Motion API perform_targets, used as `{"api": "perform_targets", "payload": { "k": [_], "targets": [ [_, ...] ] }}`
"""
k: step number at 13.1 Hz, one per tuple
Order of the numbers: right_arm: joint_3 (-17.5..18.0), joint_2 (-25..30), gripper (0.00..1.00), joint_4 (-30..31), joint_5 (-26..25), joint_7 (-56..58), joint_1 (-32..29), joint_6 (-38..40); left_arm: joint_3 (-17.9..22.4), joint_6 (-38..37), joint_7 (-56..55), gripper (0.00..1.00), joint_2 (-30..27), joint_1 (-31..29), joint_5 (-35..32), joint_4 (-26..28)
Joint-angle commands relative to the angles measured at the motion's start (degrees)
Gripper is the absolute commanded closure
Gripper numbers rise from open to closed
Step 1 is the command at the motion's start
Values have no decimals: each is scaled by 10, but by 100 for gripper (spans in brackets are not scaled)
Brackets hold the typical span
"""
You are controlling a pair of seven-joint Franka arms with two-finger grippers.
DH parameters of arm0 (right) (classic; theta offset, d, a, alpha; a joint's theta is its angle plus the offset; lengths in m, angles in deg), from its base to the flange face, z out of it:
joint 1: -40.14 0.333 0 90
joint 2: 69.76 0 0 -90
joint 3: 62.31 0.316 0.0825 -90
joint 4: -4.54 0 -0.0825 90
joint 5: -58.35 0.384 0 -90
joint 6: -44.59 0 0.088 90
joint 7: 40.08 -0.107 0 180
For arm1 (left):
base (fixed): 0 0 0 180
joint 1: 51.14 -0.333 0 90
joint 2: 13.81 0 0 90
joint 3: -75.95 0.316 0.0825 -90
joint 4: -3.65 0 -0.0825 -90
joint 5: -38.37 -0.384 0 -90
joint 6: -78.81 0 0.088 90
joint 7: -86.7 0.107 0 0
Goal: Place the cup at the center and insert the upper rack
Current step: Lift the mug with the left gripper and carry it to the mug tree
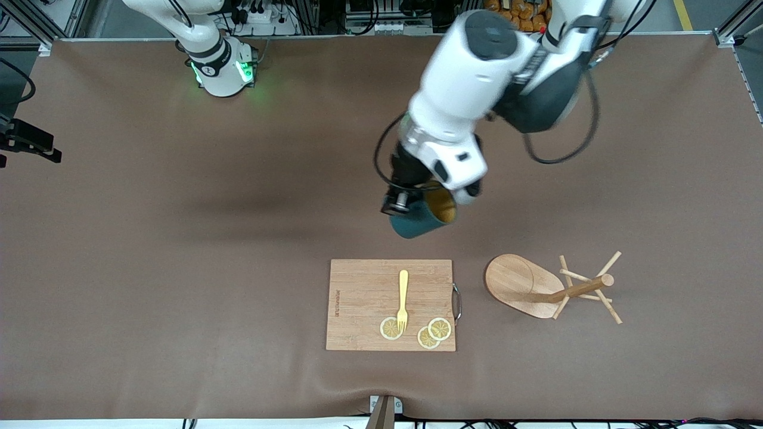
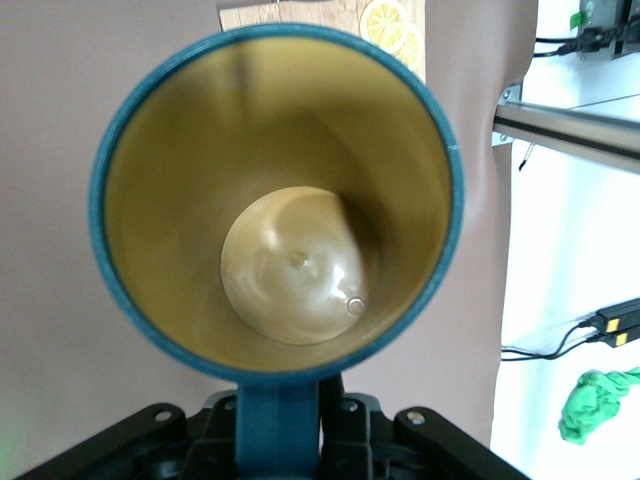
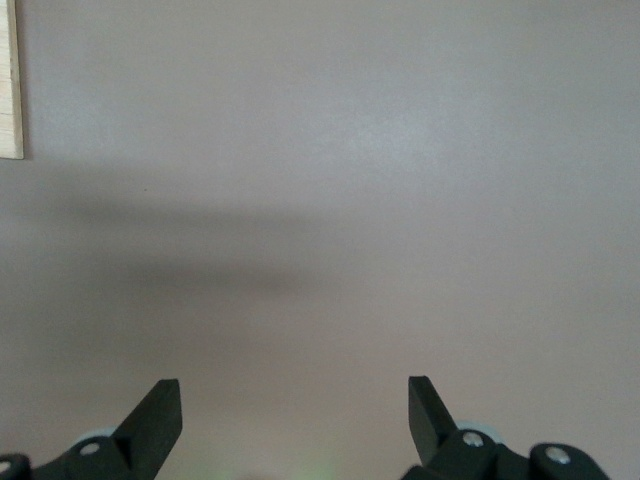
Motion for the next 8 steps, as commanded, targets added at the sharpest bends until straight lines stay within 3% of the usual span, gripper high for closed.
{"api": "perform_targets", "payload": {
  "k": [1, 8],
  "targets": [
    [1, 7, 0, -1, 27, -1, -1, 6, -7, -19, 58, 100, -26, -57, 82, 24],
    [0, 7, 0, -1, 32, -1, 0, 31, -6, -106, 220, 100, -16, -209, 279, 25]
  ]
}}
